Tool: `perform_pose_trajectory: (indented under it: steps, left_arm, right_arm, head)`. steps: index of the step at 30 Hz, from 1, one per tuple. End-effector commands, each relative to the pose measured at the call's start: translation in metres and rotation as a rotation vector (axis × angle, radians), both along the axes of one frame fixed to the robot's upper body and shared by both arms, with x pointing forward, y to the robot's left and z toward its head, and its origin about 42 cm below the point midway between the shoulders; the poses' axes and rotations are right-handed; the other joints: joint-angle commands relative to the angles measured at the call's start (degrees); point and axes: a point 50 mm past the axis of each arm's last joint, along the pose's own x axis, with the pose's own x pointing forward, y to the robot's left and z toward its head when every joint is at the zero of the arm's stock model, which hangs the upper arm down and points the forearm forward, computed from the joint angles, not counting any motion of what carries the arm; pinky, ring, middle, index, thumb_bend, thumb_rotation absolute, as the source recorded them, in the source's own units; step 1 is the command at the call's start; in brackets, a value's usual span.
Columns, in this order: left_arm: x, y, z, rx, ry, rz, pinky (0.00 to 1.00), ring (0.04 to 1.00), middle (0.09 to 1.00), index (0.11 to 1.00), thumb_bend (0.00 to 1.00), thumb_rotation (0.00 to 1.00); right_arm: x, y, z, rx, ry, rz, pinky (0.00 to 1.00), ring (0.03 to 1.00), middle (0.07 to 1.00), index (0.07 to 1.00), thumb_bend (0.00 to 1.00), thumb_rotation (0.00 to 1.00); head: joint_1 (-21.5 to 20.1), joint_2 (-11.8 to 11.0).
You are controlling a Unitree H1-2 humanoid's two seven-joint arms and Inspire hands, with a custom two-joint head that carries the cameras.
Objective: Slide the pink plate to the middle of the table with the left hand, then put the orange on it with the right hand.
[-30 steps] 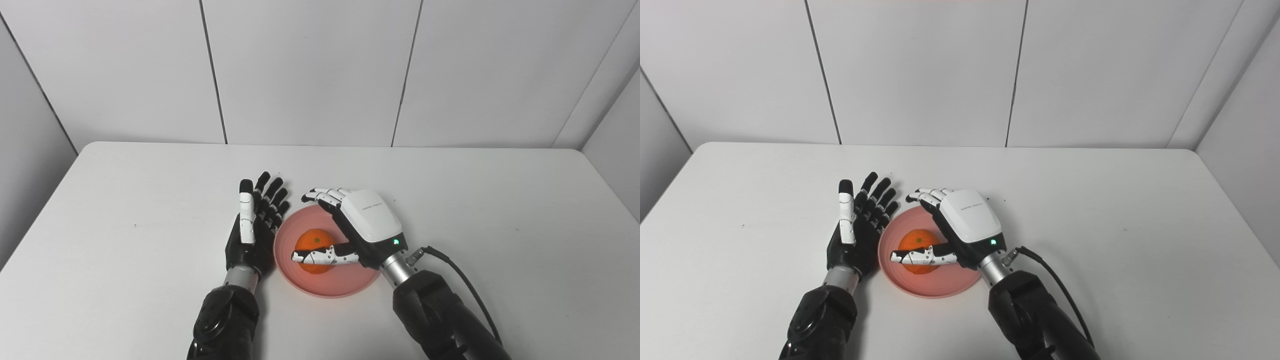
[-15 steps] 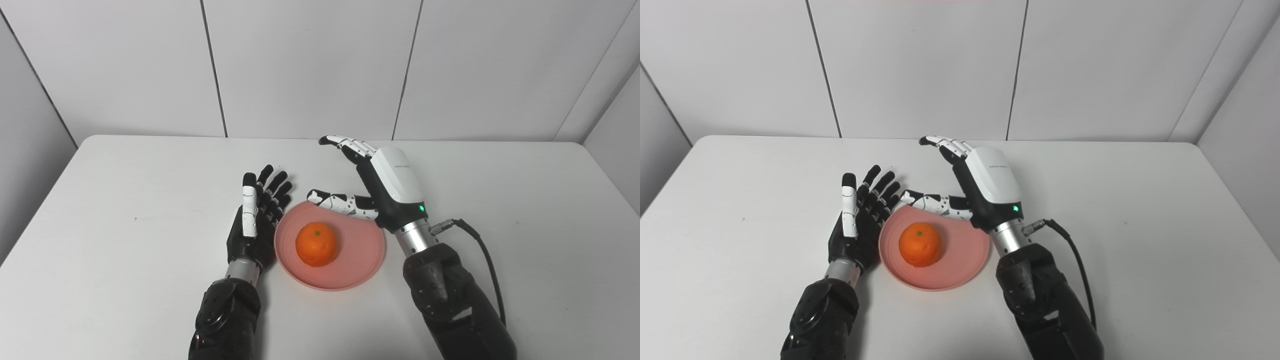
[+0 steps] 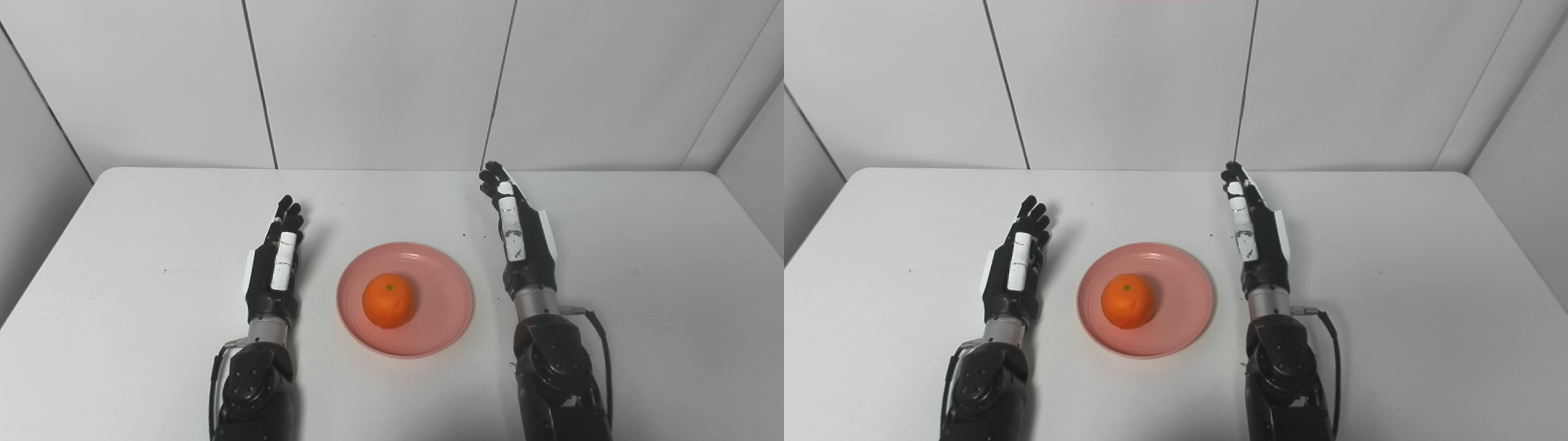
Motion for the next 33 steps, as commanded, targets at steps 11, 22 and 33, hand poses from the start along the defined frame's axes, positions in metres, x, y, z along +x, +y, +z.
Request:
perform_pose_trajectory:
  steps: [11, 22, 33]
  left_arm:
    - [0.013, 0.017, 0.001, 0.141, -0.001, -0.007, 1.00, 1.000, 1.000, 0.999, 0.98, 0.91]
    - [0.016, 0.017, 0.006, 0.121, 0.028, -0.029, 1.00, 1.000, 1.000, 1.000, 0.92, 0.91]
    - [0.013, 0.013, 0.002, 0.102, 0.045, -0.032, 1.00, 1.000, 1.000, 1.000, 0.94, 0.92]
  right_arm:
    - [-0.008, -0.012, -0.042, 0.202, 0.109, -0.076, 1.00, 0.952, 0.933, 0.955, 0.87, 1.00]
    - [-0.020, -0.012, -0.070, 0.148, 0.132, -0.084, 1.00, 0.918, 0.905, 0.919, 0.80, 1.00]
    - [-0.023, -0.014, -0.073, 0.123, 0.130, -0.050, 1.00, 0.929, 0.916, 0.932, 0.80, 1.00]
  head:
    - [-0.3, 0.3]
    - [-0.4, 0.2]
    - [-0.4, 0.3]
